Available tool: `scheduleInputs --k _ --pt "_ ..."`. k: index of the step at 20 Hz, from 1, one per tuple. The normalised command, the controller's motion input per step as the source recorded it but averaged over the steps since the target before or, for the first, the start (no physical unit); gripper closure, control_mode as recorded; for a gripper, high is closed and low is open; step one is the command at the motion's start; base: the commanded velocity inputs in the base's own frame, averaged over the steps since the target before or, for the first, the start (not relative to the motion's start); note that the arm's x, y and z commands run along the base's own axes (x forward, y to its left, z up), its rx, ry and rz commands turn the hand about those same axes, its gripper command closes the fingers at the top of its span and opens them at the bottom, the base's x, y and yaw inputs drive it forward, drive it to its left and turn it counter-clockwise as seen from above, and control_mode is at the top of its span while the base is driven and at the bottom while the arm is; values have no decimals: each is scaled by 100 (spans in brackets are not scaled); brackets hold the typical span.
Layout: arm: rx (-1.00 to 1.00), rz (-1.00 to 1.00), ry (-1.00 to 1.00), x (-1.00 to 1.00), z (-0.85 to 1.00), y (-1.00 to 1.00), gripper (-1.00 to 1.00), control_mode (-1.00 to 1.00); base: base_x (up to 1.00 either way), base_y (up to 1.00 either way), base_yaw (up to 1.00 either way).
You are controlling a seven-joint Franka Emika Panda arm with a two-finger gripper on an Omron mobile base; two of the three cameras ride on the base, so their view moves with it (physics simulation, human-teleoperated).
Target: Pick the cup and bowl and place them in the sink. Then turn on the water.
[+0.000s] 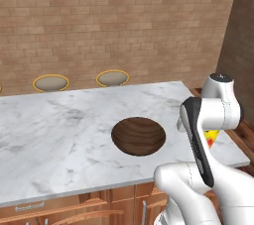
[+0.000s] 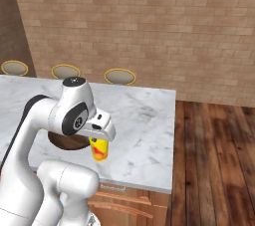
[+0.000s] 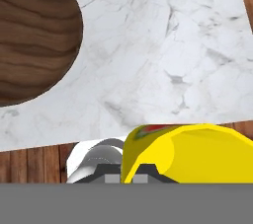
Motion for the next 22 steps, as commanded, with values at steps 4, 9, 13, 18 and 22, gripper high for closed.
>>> scheduleInputs --k 4,9,13,18,22 --pt "0 0 0 0 0 0 100 -100 0 0 0" --pt "0 0 0 0 0 0 100 -100 0 0 0" --pt "0 0 0 0 0 0 100 -100 0 0 0" --pt "0 0 0 0 0 0 100 -100 0 0 0" --pt "0 0 0 0 0 0 100 -100 0 0 0"
